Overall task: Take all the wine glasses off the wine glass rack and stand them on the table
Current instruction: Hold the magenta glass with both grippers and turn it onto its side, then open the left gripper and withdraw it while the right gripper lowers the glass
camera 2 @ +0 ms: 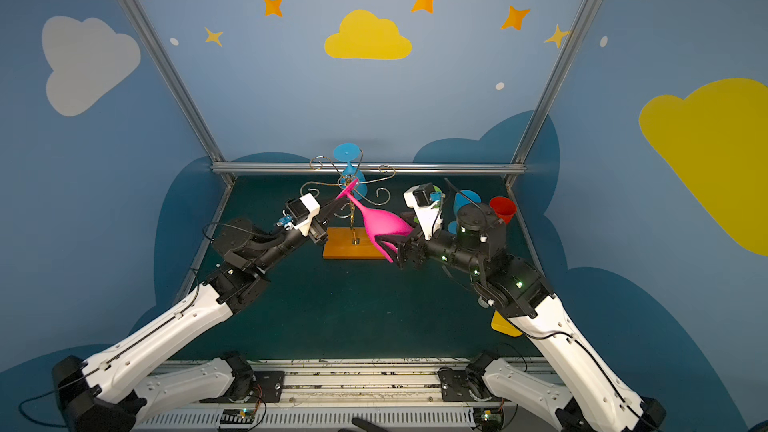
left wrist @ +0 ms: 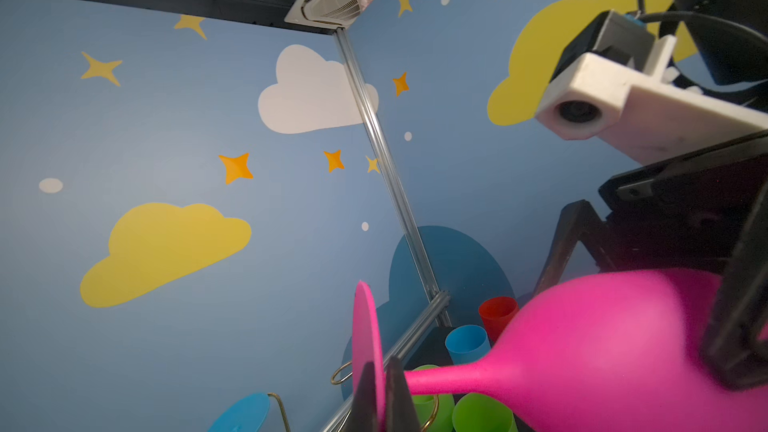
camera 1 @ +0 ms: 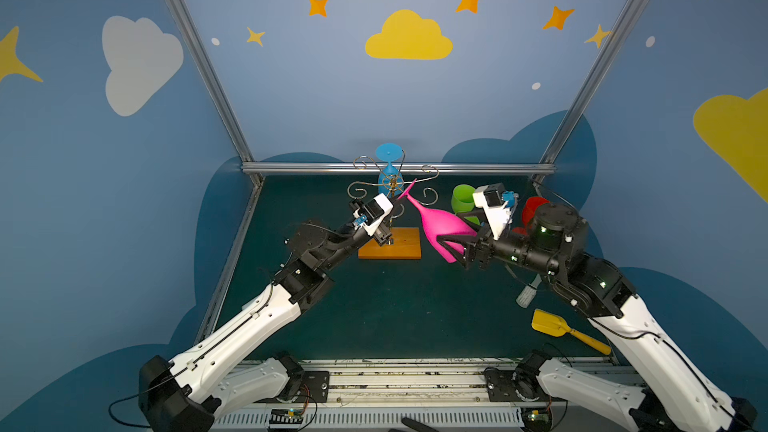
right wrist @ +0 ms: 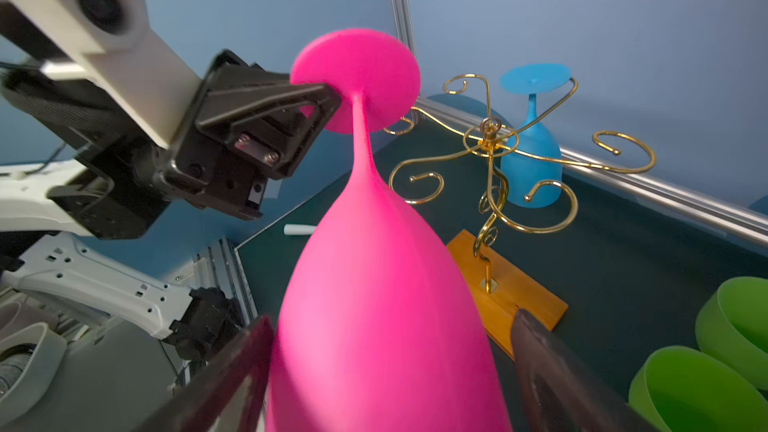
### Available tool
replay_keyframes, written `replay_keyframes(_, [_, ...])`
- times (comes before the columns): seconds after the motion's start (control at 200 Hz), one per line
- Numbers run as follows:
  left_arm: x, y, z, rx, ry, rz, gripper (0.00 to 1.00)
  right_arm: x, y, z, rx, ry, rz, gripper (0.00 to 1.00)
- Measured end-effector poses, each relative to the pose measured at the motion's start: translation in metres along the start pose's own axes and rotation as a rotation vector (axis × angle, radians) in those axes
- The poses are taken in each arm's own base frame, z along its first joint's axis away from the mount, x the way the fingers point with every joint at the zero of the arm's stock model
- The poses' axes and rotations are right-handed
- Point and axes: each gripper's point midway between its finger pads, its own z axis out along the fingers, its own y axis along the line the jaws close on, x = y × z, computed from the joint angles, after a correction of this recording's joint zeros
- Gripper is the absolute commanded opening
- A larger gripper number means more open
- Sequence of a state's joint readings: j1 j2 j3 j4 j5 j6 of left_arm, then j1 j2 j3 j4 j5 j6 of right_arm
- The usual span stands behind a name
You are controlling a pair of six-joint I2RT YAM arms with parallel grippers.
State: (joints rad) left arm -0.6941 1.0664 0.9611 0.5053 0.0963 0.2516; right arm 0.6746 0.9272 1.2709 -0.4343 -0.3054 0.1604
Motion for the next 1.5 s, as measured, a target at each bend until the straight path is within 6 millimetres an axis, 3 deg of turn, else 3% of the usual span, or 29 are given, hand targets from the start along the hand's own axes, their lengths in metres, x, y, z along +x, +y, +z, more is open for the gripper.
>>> replay_keyframes(0.19, [0.006, 0.018, -0.008, -0.097, 0.014, -0.161, 0.03, -0.021, -0.002, -0.024, -0.006, -0.127, 0.019, 0.87])
replay_keyframes(0.466, [0.004, 0.037, -0.018, -0.146, -0.007, -0.326, 0.03, -0.028, -0.007, -0.052, 0.041, -0.215, 0.038, 0.77])
replay_keyframes(0.601, [0.003, 0.032, -0.017, -0.120, -0.009, -0.366, 0.03, -0.028, -0.010, -0.046, 0.042, -0.210, 0.057, 0.74])
replay_keyframes(0.766, [0.004, 0.030, -0.017, -0.105, -0.009, -0.392, 0.03, -0.024, -0.019, -0.022, 0.025, -0.175, 0.102, 0.66])
replay_keyframes(0.951, [0.007, 0.028, -0.015, -0.097, -0.002, -0.407, 0.03, -0.017, -0.028, 0.003, 0.010, -0.136, 0.147, 0.29])
replay_keyframes(1.096, [0.013, 0.030, -0.013, -0.106, 0.012, -0.408, 0.03, -0.018, -0.023, 0.011, -0.031, -0.132, 0.169, 0.03])
replay_keyframes(1.131, [0.013, 0.030, -0.013, -0.110, 0.014, -0.405, 0.04, -0.017, -0.023, 0.011, -0.035, -0.131, 0.172, 0.00])
replay_keyframes(1.211, [0.013, 0.031, -0.013, -0.115, 0.015, -0.391, 0.15, -0.017, -0.023, 0.012, -0.032, -0.130, 0.177, 0.00])
replay_keyframes(1.247, [0.013, 0.031, -0.013, -0.115, 0.014, -0.382, 0.28, -0.017, -0.024, 0.011, -0.027, -0.130, 0.180, 0.00])
replay_keyframes(1.277, [0.012, 0.031, -0.014, -0.116, 0.013, -0.380, 0.48, -0.017, -0.025, 0.011, -0.021, -0.132, 0.182, 0.00])
replay_keyframes(1.302, [0.011, 0.031, -0.014, -0.116, 0.011, -0.377, 0.56, -0.018, -0.025, 0.010, -0.016, -0.135, 0.183, 0.00])
replay_keyframes(1.497, [-0.003, 0.045, -0.027, -0.190, -0.014, -0.344, 0.81, -0.025, -0.027, -0.011, 0.050, -0.181, 0.157, 0.00])
